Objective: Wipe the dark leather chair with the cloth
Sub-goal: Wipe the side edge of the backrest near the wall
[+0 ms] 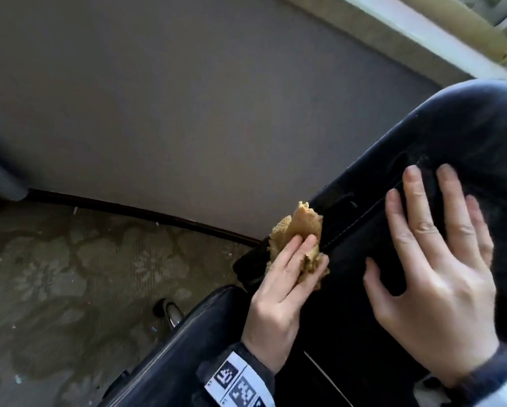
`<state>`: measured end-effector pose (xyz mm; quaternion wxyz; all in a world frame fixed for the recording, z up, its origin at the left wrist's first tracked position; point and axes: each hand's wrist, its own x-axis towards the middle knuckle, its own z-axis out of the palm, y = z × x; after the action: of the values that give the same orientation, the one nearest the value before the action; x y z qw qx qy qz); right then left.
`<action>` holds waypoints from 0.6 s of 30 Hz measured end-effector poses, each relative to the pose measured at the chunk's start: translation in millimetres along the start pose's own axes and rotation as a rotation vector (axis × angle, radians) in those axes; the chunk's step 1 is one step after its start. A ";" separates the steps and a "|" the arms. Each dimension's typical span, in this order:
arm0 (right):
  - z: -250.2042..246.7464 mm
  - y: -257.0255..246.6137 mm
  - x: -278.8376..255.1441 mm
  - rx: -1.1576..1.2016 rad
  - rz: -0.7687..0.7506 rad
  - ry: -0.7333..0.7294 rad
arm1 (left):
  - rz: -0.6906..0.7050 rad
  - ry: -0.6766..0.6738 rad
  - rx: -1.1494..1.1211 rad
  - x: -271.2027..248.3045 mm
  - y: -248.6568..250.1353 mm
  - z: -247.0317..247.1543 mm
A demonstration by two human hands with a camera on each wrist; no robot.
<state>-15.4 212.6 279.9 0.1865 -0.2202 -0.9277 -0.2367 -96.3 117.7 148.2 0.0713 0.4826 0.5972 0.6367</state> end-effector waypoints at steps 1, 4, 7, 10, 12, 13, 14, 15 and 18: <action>0.8 0.3 -0.4 0.009 0.003 0.003 | 0.020 -0.001 0.038 -7.6 -7.8 0.5; 2.4 1.8 -1.1 0.025 0.022 0.015 | 0.057 -0.078 0.152 -30.1 -29.2 -5.1; 4.9 -1.4 -1.2 0.066 0.083 0.043 | 0.033 -0.250 0.224 -40.2 -42.5 -27.8; 4.8 -9.6 -1.1 0.135 0.162 0.065 | 0.046 -0.358 0.299 -22.2 -41.4 -56.0; 1.5 -12.1 -1.3 0.197 0.188 0.079 | -0.016 -0.306 0.274 5.2 -21.2 -68.6; -1.3 -12.1 -1.8 0.234 0.191 0.085 | -0.048 -0.261 0.241 20.9 -6.1 -71.0; -4.7 -11.7 -2.7 0.281 0.195 0.095 | -0.062 -0.220 0.203 35.8 9.9 -71.2; -9.1 -9.8 -4.3 0.336 0.211 0.114 | -0.063 -0.190 0.165 49.1 27.4 -69.4; -27.5 2.5 -15.5 0.517 0.336 0.240 | -0.054 -0.144 0.098 77.4 81.9 -55.9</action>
<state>5.4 195.3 296.3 0.3808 -0.2860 -0.8792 0.0163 -136.2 108.1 267.1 0.1075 0.5139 0.6336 0.5683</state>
